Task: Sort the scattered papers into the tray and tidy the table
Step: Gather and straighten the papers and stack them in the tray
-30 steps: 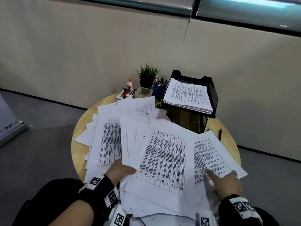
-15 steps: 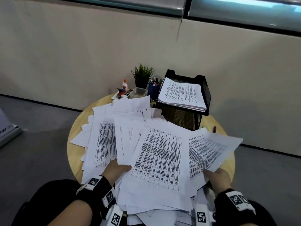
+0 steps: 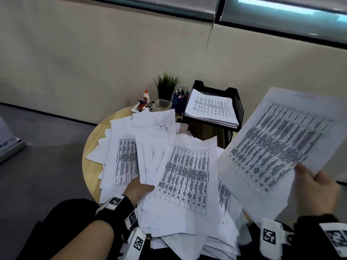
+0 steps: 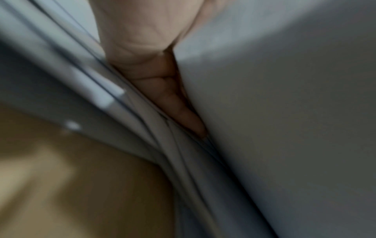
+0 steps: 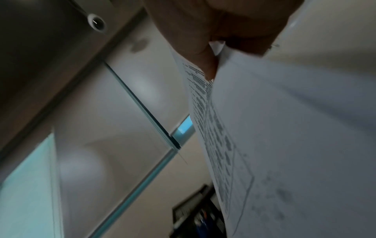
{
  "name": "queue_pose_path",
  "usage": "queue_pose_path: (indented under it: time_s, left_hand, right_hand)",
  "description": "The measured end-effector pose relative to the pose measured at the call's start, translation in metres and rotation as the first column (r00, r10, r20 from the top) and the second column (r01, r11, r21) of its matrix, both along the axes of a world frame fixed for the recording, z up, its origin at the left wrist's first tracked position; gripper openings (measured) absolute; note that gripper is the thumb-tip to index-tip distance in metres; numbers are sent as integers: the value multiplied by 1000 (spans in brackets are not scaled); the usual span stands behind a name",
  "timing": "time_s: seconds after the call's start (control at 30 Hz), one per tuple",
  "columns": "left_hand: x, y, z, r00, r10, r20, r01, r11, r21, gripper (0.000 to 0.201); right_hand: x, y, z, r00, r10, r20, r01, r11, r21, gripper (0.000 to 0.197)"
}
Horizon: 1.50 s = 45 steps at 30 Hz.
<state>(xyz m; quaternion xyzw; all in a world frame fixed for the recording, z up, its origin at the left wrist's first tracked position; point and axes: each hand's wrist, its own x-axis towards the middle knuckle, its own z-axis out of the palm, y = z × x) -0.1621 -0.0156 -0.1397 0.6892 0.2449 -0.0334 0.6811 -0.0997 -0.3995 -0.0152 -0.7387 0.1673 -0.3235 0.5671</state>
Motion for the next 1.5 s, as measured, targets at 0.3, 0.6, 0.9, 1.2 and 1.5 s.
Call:
queue_pose_path:
  time_s: [0.3,0.6,0.9,1.2,1.5]
  left_hand:
    - [-5,0,10,999,24,24,-23,999,-47,39]
    - [-5,-1,8,1000,16,7,-15,999,-49,32]
    - [-3,3,-2,998,-62,33,63,998,-26,43]
    - [0,-1,-3,997,-74,39,72,997,34,22]
    - [6,4,-12,999,-11,35,12,999,-34,31]
  right_hand:
    - [0,10,11,992,110,57,-116,986,123,30]
    - [-9,50,-74,882,370,-292,-326,926,190,21]
    - [-10,86,-99,630,313,-711,-492,869,-52,48]
    - [-4,90,-106,739,212,-639,-446,865,-230,25]
    - [7,59,-106,779,303,-549,-309,947,84,21]
